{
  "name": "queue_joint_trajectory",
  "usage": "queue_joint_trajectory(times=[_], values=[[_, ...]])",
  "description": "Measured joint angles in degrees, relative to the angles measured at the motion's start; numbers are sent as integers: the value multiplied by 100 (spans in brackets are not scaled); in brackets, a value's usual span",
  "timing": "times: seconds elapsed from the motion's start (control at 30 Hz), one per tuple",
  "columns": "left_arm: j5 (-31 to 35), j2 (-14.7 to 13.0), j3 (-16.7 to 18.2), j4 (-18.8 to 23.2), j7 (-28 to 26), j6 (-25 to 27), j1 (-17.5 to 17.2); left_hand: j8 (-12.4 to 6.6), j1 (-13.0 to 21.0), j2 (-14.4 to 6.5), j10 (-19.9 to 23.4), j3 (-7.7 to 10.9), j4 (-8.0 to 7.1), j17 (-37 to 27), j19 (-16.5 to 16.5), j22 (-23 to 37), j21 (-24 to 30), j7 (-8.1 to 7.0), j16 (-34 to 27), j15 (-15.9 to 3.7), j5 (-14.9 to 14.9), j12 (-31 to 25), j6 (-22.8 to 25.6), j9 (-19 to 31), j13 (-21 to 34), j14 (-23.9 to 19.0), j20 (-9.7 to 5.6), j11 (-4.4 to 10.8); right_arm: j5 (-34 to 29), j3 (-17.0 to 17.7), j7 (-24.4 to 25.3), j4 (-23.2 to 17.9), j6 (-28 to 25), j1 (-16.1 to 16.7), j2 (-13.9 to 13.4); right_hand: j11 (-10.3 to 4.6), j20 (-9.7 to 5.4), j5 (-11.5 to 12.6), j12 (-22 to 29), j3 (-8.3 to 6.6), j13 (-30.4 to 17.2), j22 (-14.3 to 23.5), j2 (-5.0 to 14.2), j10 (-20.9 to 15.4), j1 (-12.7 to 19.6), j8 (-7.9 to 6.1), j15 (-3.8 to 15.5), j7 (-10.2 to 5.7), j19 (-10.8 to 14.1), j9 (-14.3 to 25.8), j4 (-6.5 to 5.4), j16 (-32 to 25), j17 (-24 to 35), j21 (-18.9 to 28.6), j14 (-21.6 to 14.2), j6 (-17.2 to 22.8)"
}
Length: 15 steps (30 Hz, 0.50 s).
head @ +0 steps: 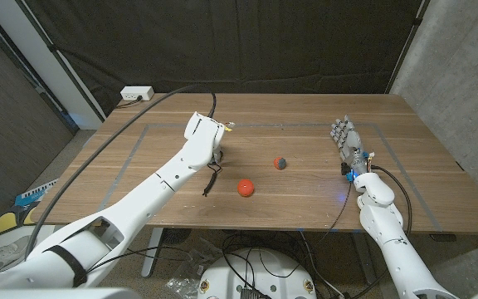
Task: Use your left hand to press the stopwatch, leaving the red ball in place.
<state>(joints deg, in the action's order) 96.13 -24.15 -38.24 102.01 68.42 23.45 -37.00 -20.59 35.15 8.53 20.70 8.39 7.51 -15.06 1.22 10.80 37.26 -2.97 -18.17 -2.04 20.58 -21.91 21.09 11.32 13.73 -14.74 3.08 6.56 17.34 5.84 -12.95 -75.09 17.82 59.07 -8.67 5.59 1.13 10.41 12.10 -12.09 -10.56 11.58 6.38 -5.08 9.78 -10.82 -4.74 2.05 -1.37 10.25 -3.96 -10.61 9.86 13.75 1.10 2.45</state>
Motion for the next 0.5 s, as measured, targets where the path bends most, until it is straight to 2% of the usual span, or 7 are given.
queue_joint_trajectory(times=[0.07,0.5], values=[[0,11,-6,-20,11,-12,13,-44,0,0,0,0,0,0,-21,0,0,21,0,0,0,0,21,0,0,0,-21,0,1,5,4,-5,7,9,-2,0,0,0,0,0,0,0,0,0,0,0,0,0,0,0,0,0,0,0,0,0],[-93,69,-58,-146,94,-77,111,-44,57,-57,134,-33,-33,0,-30,28,-41,53,22,-23,43,-90,177,-14,26,-39,-31,-10,6,30,48,-12,46,44,-8,0,0,0,0,0,0,0,0,0,0,0,0,0,0,0,0,0,0,0,0,0]])
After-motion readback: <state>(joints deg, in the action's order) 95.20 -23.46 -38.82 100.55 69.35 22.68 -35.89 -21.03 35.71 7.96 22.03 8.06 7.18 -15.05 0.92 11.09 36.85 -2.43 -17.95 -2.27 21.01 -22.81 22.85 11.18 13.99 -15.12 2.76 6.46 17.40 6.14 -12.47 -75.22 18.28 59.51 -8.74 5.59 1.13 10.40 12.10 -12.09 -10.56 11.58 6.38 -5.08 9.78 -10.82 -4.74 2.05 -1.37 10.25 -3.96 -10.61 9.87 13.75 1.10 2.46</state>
